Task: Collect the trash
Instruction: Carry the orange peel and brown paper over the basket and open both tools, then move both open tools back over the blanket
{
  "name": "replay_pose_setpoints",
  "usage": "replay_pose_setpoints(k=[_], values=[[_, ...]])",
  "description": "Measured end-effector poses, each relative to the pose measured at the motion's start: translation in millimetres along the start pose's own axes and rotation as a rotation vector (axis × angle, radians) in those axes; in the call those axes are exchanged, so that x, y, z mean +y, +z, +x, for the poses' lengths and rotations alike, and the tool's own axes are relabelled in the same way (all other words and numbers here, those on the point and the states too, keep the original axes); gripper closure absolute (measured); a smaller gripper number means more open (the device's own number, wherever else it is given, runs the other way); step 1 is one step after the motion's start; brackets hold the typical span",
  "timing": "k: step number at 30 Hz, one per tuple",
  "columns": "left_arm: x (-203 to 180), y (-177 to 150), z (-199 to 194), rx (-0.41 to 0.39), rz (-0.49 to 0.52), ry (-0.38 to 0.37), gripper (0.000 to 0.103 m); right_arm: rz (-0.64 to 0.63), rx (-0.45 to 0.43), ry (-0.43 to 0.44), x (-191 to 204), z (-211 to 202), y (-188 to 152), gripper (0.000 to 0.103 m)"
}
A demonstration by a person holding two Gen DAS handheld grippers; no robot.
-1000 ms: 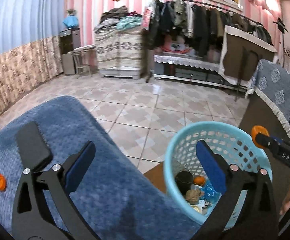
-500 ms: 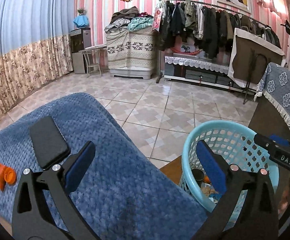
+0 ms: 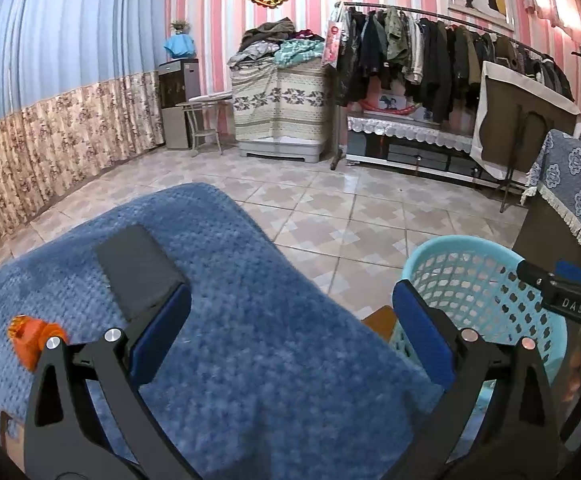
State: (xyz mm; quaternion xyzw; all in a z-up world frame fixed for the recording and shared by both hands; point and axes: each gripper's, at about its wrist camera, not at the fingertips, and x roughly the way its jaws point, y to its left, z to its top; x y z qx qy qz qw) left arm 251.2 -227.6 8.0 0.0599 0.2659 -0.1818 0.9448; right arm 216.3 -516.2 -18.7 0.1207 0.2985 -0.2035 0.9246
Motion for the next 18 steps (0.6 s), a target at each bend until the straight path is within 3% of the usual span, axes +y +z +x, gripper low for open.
replay_pose_setpoints(k=[18], values=[[118, -37, -52, 0.003, -0.120, 0.098, 0.005, -0.118, 0.013, -0.020, 29, 4, -8, 0.006]])
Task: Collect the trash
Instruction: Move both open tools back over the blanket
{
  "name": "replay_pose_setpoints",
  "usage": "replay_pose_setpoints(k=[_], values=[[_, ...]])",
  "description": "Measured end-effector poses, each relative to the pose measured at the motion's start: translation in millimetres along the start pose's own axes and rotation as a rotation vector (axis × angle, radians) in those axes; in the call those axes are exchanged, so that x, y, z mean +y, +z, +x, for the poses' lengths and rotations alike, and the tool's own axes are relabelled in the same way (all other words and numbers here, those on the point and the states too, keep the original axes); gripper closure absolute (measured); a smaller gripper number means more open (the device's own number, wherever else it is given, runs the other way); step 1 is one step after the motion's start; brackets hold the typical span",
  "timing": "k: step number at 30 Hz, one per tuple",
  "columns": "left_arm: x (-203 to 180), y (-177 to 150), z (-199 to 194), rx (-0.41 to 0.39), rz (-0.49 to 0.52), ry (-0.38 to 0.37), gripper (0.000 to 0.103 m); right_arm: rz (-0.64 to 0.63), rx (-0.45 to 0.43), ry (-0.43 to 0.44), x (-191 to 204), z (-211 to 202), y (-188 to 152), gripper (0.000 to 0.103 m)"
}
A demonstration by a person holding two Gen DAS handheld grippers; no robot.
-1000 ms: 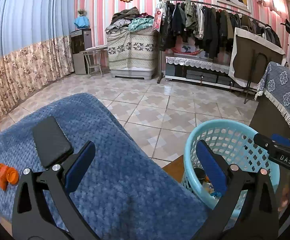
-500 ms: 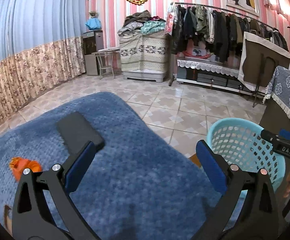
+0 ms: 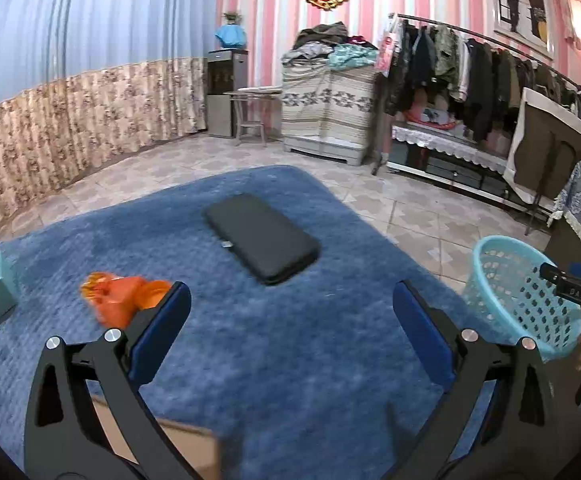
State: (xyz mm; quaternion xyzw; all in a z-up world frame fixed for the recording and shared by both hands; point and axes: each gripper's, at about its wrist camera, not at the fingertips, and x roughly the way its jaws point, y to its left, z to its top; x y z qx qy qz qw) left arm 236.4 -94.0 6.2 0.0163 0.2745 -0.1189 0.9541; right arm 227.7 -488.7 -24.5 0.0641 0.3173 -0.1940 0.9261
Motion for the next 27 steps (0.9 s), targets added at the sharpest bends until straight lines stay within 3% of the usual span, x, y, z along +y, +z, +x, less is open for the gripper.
replay_pose_setpoints(k=[10, 15, 27], values=[[73, -16, -27, 0.007, -0.054, 0.110, 0.005, -0.086, 0.014, 0.066, 41, -15, -10, 0.004], [117, -27, -36, 0.016, -0.118, 0.169, 0.005, -0.145, 0.068, 0.164, 81, -18, -20, 0.004], [181, -45, -41, 0.031, -0.202, 0.295, 0.005, -0.257, 0.065, 0.344, 202, -39, -24, 0.004]])
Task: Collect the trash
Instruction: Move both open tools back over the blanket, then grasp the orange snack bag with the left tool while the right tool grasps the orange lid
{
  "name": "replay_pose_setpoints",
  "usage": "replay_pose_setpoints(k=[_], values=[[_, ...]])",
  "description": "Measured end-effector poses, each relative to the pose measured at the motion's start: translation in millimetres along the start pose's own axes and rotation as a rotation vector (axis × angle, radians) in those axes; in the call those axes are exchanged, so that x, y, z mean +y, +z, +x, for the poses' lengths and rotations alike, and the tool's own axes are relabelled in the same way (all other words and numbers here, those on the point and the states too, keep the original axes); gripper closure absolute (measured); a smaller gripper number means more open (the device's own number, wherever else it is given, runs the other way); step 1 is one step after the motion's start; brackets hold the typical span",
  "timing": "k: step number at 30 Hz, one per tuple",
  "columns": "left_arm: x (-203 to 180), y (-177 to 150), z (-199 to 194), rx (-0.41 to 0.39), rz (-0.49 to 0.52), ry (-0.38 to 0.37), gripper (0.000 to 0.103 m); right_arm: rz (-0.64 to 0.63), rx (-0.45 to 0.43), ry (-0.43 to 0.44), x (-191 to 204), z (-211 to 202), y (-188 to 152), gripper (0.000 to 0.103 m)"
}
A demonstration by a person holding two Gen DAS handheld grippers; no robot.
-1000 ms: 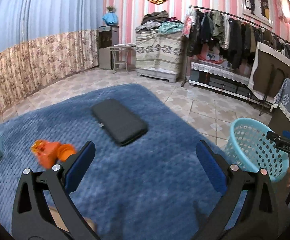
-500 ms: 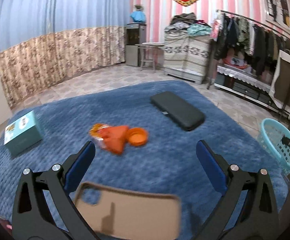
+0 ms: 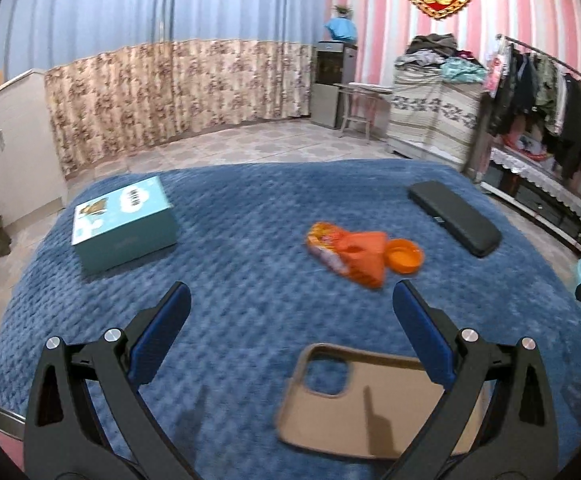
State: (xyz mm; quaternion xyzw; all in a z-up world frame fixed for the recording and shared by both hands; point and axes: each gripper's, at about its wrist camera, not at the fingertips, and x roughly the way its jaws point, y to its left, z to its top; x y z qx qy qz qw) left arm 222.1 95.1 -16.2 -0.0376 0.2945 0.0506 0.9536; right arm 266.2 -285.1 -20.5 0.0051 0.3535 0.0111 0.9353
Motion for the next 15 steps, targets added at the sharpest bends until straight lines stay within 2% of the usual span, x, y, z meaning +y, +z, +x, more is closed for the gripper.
replay_pose_setpoints(k=[6, 8, 12, 15], values=[[16, 8, 20, 0.020, -0.019, 0.015, 0.005, -0.069, -0.005, 0.064, 52, 15, 15, 0.004], [13, 16, 34, 0.054, -0.004, 0.011, 0.005, -0.106, 0.018, 0.054, 67, 22, 16, 0.004], [2, 29, 56, 0.104, -0.026, -0.079, 0.005, -0.114, 0.036, 0.042, 63, 24, 11, 0.004], [-16, 36, 79, 0.154, -0.005, -0.114, 0.006, -0.077, 0.061, 0.028, 44, 27, 8, 0.004]])
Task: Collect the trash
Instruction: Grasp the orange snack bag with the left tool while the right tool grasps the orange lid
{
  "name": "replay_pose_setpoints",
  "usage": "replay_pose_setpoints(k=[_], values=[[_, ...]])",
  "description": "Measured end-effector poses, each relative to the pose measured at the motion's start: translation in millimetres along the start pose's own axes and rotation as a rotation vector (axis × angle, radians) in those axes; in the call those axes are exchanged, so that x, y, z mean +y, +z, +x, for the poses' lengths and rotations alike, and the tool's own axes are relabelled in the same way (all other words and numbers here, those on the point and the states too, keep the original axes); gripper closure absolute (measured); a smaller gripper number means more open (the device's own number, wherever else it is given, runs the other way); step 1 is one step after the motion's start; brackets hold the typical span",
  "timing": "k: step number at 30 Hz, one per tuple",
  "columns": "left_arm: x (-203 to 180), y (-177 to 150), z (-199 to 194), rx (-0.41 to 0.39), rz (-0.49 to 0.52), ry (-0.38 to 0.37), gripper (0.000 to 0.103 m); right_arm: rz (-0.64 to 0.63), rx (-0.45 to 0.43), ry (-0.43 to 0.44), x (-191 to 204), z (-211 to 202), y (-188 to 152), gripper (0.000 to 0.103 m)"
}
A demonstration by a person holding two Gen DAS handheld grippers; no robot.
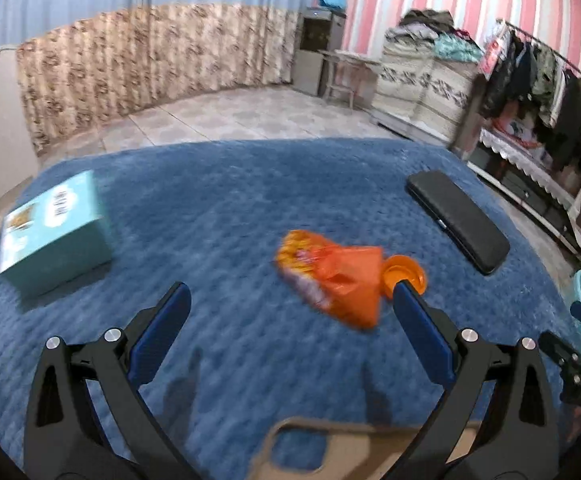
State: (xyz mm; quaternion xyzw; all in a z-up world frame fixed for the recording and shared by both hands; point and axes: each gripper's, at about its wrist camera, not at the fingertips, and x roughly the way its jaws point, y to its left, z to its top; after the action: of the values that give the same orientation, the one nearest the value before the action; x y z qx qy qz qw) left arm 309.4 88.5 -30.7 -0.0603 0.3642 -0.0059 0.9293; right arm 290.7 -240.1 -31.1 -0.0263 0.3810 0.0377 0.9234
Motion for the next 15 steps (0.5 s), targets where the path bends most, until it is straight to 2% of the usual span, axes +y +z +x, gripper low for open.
replay_pose_setpoints(k=[3, 4, 7, 9, 11, 14, 15], values=[[-9, 6, 22, 0.060, 0.001, -0.031, 0.013, 0.053, 0.006, -0.002, -19, -3, -3, 0.004], [-11, 8, 31, 0.095, 0.007, -0.039, 0.018, 0.065, 0.003, -0.007, -24, -4, -4, 0.004], [-10, 8, 53, 0.197, 0.006, -0.060, 0.025, 0.098, 0.008, -0.030, -38, -4, -8, 0.004], [-8, 8, 58, 0.205, -0.002, -0.060, 0.026, 0.128, 0.016, -0.033, -47, -2, -12, 0.004], [-11, 8, 59, 0.205, 0.025, -0.051, 0.032, 0.156, 0.017, -0.029, -53, -2, -15, 0.004], [-18, 5, 57, 0.192, 0.060, -0.043, 0.048, 0.172, 0.018, -0.025, -55, -1, -17, 0.004], [-22, 4, 57, 0.188, 0.073, -0.063, 0.061, 0.170, 0.019, -0.026, -54, 0, -17, 0.004]])
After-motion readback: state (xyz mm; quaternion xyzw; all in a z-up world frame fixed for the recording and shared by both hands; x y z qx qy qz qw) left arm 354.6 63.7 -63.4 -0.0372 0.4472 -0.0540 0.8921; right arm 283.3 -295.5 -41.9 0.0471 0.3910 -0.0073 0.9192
